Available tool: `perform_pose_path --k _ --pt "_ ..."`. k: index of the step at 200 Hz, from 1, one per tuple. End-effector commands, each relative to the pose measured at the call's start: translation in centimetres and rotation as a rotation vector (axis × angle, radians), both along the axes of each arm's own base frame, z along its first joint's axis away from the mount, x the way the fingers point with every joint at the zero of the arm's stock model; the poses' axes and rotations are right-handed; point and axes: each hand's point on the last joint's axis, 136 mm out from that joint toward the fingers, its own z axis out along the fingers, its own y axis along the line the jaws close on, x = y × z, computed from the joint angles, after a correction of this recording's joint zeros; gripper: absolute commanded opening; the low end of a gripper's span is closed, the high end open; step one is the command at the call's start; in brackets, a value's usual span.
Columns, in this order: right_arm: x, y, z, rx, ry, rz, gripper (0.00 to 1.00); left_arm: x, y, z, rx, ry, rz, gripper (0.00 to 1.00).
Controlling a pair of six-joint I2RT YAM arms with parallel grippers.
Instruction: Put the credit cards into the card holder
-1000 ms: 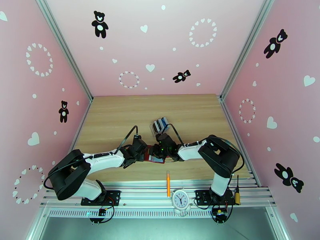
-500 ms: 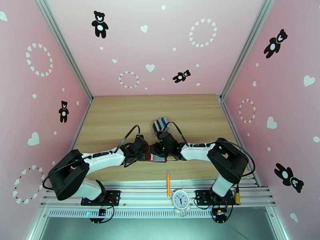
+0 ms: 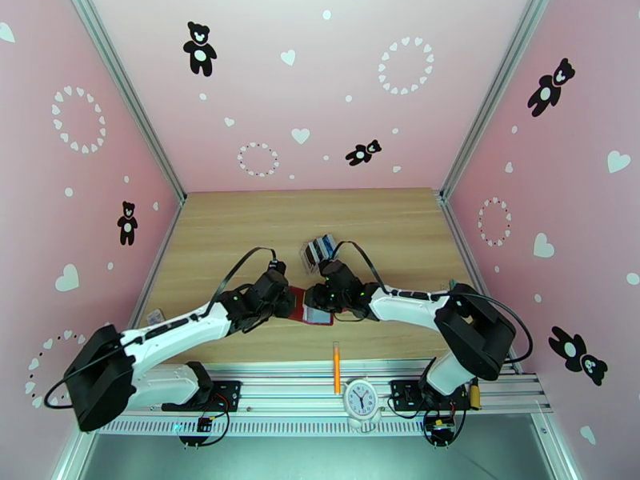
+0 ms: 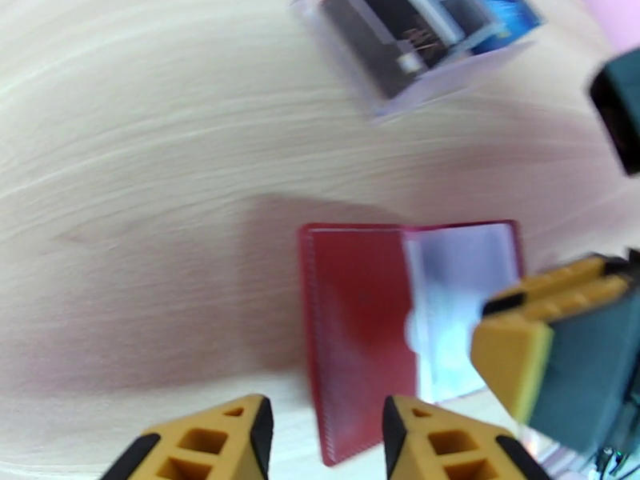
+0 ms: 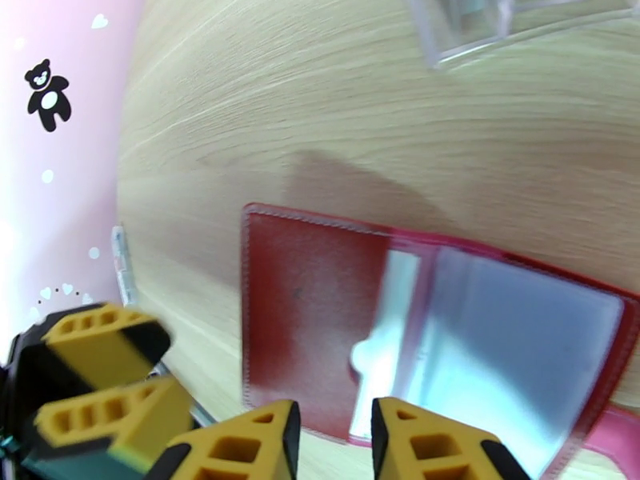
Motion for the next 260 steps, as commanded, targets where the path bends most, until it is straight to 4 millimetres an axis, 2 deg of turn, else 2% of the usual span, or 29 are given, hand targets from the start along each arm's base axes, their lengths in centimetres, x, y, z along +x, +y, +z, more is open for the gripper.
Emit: perform_pose_path --k 1,24,66,102,143,202,260 --pt "0.6 -0.9 1.5 -0.032 -0.037 -0.016 0.32 -1.4 -0.9 0.8 -0.057 -0.006 -0.07 0.44" --pt "0.9 -2.0 1.6 -0.077 -0.066 -0.008 0.32 -2.3 -2.2 1.2 -0.127 -0.007 -0.125 0.44" --pt "1.3 -3.6 1.2 -0.171 -0.085 -0.015 0.33 -2.9 -3.4 0.1 -0.178 0.013 -0.175 0.46" --pt "1.3 -3.5 0.3 -0.183 -0.069 -0.006 0.41 -2.8 -3.5 -2.3 -0.141 0.037 -0.181 0.46" --pt "1.5 -3.6 -0.5 -0.21 -0.064 -0.003 0.49 -2.7 -3.4 -3.7 -0.124 0.049 -0.181 0.47" --pt "1.8 -3.2 -1.7 -0.229 -0.048 0.011 0.51 -2.6 -2.8 -5.2 -0.088 0.061 -0.168 0.47" --pt "2.0 -3.3 -2.5 -0.249 -0.037 0.014 0.51 -2.7 -3.0 -6.5 -0.065 0.092 -0.179 0.47"
